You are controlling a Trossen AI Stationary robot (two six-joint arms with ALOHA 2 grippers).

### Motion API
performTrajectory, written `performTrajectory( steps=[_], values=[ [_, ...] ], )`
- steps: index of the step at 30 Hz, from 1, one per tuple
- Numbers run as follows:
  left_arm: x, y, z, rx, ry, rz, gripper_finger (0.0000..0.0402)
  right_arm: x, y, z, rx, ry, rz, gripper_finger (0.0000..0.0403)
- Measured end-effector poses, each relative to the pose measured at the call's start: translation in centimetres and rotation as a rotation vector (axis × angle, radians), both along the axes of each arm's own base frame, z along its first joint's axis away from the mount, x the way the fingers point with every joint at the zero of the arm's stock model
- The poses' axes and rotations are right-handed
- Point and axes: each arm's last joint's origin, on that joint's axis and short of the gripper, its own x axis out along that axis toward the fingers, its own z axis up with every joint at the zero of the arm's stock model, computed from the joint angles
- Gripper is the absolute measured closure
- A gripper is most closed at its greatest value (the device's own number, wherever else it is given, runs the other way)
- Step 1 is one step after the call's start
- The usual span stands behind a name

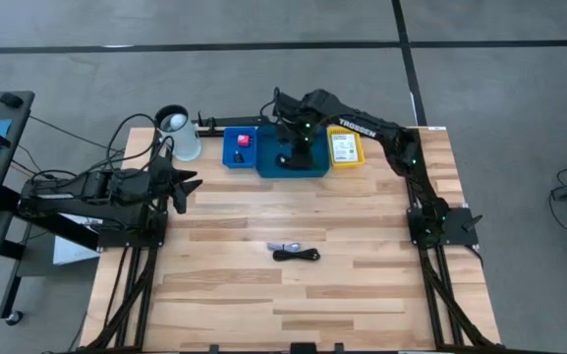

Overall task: Pick and place items into bin
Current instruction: Put the black charger cable into the dark blue bin

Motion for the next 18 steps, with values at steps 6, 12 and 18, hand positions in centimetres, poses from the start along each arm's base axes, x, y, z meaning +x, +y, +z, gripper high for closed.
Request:
performTrajectory(
  steps=[6, 12, 18],
  values=[
    [0.0, 0.0, 0.0, 0.000, 0.000, 0.001, 0.0242, -0.2, 3.5, 0.9, 0.073, 0.115, -0.072, 0.0284],
    [0.0, 0.0, -0.1, -0.004, 0.007, -0.010, 0.0242, 0.8, 9.2, 1.6, 0.123, 0.114, -0.002, 0.0287],
    [0.0, -0.1, -0.2, -0.019, 0.018, -0.041, 0.0242, 2.4, 14.6, -0.4, 0.106, 0.139, 0.052, 0.0287]
  ],
)
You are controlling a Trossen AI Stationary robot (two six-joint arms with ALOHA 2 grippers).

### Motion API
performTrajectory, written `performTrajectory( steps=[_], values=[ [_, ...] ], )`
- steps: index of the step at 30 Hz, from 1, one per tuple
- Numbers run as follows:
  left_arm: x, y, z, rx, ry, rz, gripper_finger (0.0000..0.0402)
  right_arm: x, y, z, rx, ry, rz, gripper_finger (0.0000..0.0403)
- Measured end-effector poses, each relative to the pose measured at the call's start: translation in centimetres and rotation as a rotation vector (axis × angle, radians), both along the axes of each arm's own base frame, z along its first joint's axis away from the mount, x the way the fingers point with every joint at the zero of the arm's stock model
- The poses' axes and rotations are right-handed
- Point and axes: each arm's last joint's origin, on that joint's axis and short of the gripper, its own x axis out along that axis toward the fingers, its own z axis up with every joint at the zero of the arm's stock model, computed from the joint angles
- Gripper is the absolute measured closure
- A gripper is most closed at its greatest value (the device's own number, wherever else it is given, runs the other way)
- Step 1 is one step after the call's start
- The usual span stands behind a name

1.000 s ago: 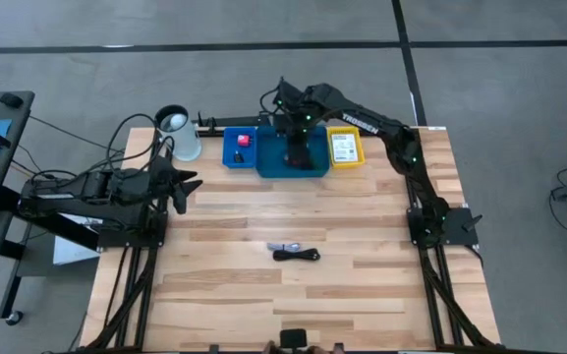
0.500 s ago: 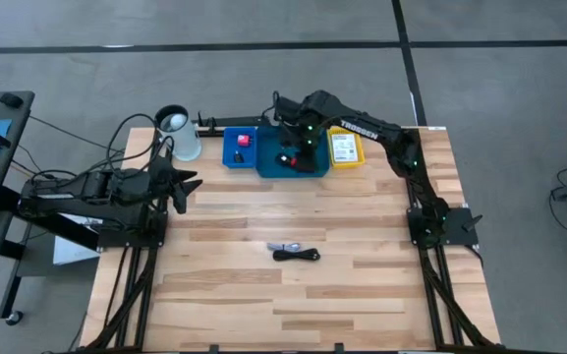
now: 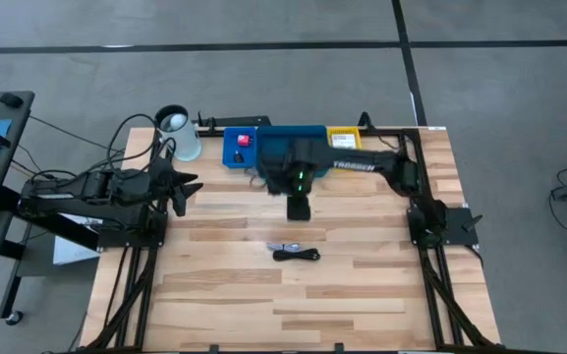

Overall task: Pick and place items into bin
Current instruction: Put the black charger cable into the dark blue bin

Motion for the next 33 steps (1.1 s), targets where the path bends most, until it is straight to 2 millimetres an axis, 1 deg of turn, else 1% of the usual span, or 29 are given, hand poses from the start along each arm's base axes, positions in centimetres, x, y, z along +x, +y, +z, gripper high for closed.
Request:
performTrajectory(
  steps=[3, 7, 12, 14, 18, 22, 27, 30, 33],
  values=[
    [-0.1, 0.0, -0.1, 0.000, 0.017, 0.000, 0.0242, 0.4, 2.7, -1.5, -0.024, 0.024, 0.023, 0.0287],
    [-0.1, 0.0, -0.3, -0.008, 0.026, 0.004, 0.0242, 0.8, 5.9, -3.7, -0.021, 0.014, 0.038, 0.0287],
    [-0.2, 0.0, -0.4, -0.012, 0.043, -0.005, 0.0242, 1.1, 9.4, -5.9, -0.016, -0.019, 0.008, 0.0287],
    [-0.2, -0.1, -0.4, -0.023, 0.046, -0.025, 0.0242, 1.0, 10.5, -6.5, -0.039, -0.017, -0.020, 0.0287],
    [-0.3, -0.2, -0.6, -0.040, 0.068, -0.055, 0.0242, 0.8, 12.1, -7.1, -0.078, -0.027, -0.074, 0.0287],
    [-0.3, -0.3, -0.8, -0.057, 0.082, -0.084, 0.0242, 0.5, 13.5, -8.0, -0.069, -0.027, -0.120, 0.0287],
    [-0.3, -0.3, -0.8, -0.070, 0.091, -0.106, 0.0242, 0.1, 15.2, -9.4, -0.057, -0.033, -0.131, 0.0284],
    [-0.3, -0.3, -0.8, -0.072, 0.091, -0.112, 0.0242, -0.3, 15.5, -10.2, -0.083, -0.014, -0.141, 0.0276],
    [-0.3, -0.4, -0.8, -0.075, 0.091, -0.115, 0.0242, -0.7, 15.5, -10.9, -0.118, -0.005, -0.141, 0.0265]
  ],
)
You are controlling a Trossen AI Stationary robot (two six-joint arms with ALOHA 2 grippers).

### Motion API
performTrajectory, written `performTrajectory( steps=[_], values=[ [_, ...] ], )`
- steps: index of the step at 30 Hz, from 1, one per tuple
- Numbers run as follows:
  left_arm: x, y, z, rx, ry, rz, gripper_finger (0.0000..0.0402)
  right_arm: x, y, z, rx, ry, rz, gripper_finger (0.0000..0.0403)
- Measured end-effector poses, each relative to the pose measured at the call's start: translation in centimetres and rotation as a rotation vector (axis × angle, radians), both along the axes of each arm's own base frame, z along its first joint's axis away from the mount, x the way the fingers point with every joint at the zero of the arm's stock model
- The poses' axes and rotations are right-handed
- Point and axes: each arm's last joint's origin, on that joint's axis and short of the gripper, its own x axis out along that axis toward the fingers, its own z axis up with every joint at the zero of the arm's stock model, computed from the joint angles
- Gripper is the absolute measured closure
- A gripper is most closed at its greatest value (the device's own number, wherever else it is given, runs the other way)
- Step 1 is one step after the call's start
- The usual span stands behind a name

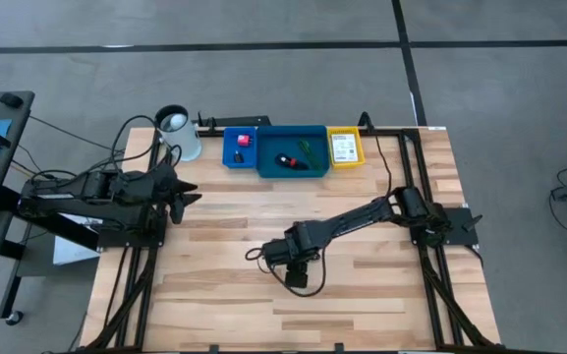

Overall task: Pick and place items into bin
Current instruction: Put the black charger cable into the dark blue bin

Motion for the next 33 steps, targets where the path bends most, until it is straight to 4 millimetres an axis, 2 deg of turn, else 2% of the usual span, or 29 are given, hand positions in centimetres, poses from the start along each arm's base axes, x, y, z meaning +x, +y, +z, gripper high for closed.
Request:
performTrajectory(
  steps=[6, 11, 15, 18, 24, 30, 33],
  values=[
    [0.0, 0.0, 0.0, 0.000, 0.001, 0.000, 0.0242, -0.4, -0.9, -1.0, -0.030, 0.040, -0.032, 0.0243],
    [0.0, 0.0, 0.0, 0.000, 0.002, 0.000, 0.0242, 0.2, -0.9, -1.8, -0.020, 0.009, -0.004, 0.0235],
    [0.0, 0.0, 0.0, 0.002, 0.005, -0.001, 0.0242, 0.8, -0.4, -3.3, 0.074, 0.026, 0.044, 0.0240],
    [0.0, 0.0, -0.1, 0.003, 0.009, -0.001, 0.0242, 0.7, 0.2, -4.7, 0.085, 0.062, 0.069, 0.0248],
    [-0.2, 0.0, -0.2, 0.004, 0.029, -0.001, 0.0242, 0.5, 1.0, -5.0, 0.056, 0.068, 0.070, 0.0282],
    [-0.2, 0.0, -0.2, 0.012, 0.029, 0.008, 0.0242, 0.5, 0.5, -3.7, 0.080, 0.037, 0.022, 0.0351],
    [-0.2, 0.0, -0.2, 0.012, 0.029, 0.008, 0.0242, 0.4, 0.2, -2.9, 0.098, 0.038, 0.006, 0.0353]
  ],
)
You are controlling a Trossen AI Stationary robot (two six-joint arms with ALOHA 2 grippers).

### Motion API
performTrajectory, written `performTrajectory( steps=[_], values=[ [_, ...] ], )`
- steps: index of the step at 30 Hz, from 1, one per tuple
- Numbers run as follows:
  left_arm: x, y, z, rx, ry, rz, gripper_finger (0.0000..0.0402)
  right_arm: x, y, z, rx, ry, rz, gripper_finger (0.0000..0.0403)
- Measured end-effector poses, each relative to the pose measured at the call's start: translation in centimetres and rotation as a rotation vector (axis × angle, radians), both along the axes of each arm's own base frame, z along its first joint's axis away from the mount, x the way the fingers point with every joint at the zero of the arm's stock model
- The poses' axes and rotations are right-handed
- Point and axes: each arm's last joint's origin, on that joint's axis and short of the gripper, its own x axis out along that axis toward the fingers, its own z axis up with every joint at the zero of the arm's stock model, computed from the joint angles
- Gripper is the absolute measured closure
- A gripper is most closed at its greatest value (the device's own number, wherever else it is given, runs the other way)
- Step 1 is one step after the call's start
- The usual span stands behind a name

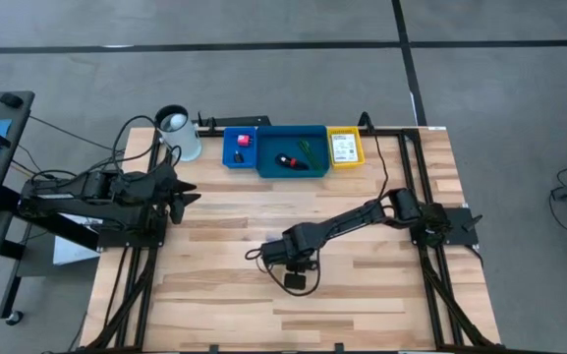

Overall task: Pick and place items into bin
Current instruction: Put the black charger cable into the dark blue bin

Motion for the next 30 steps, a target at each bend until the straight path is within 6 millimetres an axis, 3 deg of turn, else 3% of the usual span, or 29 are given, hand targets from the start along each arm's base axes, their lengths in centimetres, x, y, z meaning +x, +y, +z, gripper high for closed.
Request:
performTrajectory(
  steps=[2, 8, 11, 15, 21, 30],
  values=[
    [0.0, 0.0, 0.0, 0.000, 0.000, 0.000, 0.0242, -0.2, -0.1, 1.2, 0.004, 0.002, -0.001, 0.0353],
    [0.0, 0.0, 0.0, -0.004, 0.000, -0.005, 0.0242, -0.3, -1.8, 7.7, -0.095, -0.145, -0.004, 0.0353],
    [0.0, 0.0, 0.0, -0.006, 0.000, -0.008, 0.0242, -0.7, -4.0, 10.6, -0.192, -0.199, -0.020, 0.0353],
    [0.0, 0.0, 0.0, -0.004, 0.001, -0.010, 0.0242, -1.7, -8.5, 13.9, -0.297, -0.245, -0.039, 0.0353],
    [0.0, 0.0, 0.0, -0.002, 0.002, -0.012, 0.0242, -3.2, -16.7, 16.0, -0.386, -0.233, -0.069, 0.0353],
    [0.0, 0.0, 0.0, 0.000, 0.003, -0.014, 0.0242, -4.8, -26.6, 14.7, -0.345, -0.190, -0.070, 0.0353]
  ],
)
